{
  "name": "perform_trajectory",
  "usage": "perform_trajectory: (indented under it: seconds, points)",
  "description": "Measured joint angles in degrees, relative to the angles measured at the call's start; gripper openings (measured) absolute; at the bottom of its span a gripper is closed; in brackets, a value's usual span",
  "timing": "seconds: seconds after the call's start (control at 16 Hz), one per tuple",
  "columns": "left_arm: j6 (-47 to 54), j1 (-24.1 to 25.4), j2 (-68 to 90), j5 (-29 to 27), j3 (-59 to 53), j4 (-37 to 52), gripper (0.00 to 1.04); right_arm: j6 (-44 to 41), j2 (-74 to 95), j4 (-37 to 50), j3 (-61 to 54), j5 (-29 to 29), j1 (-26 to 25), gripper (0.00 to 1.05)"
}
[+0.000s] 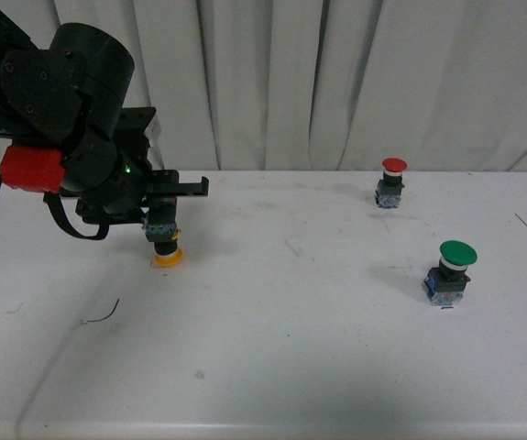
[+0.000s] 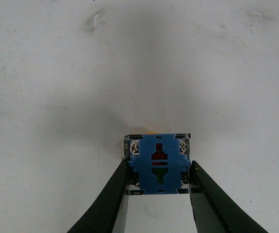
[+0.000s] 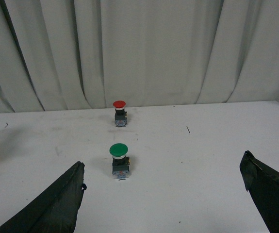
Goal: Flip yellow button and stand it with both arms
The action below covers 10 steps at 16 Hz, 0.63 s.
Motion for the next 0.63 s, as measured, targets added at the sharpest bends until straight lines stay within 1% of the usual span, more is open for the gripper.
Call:
perform_trajectory:
  seconds: [0.19, 0.31, 0.44, 0.63]
  points:
    - [-1.03, -0.24, -10.56, 3.91, -7.21, 6.01, 0.31, -0.02, 0.0, 0.0, 0.0, -0.02, 0.0, 0.98]
    - [-1.79, -0.63, -21.0, 6.86, -15.32, 11.17, 0.31, 0.0, 0.0, 0.0, 0.0, 0.0, 0.0, 0.98]
    - [-2.43, -0.55, -26.56, 8.68, -20.9, 13.42, 0.3, 0.0, 0.0, 0.0, 0.0, 0.0, 0.0, 0.98]
    - [-5.31, 1.75, -32.13, 13.29, -28.68, 16.72, 0.3, -0.02, 0.0, 0.0, 0.0, 0.0, 0.0, 0.98]
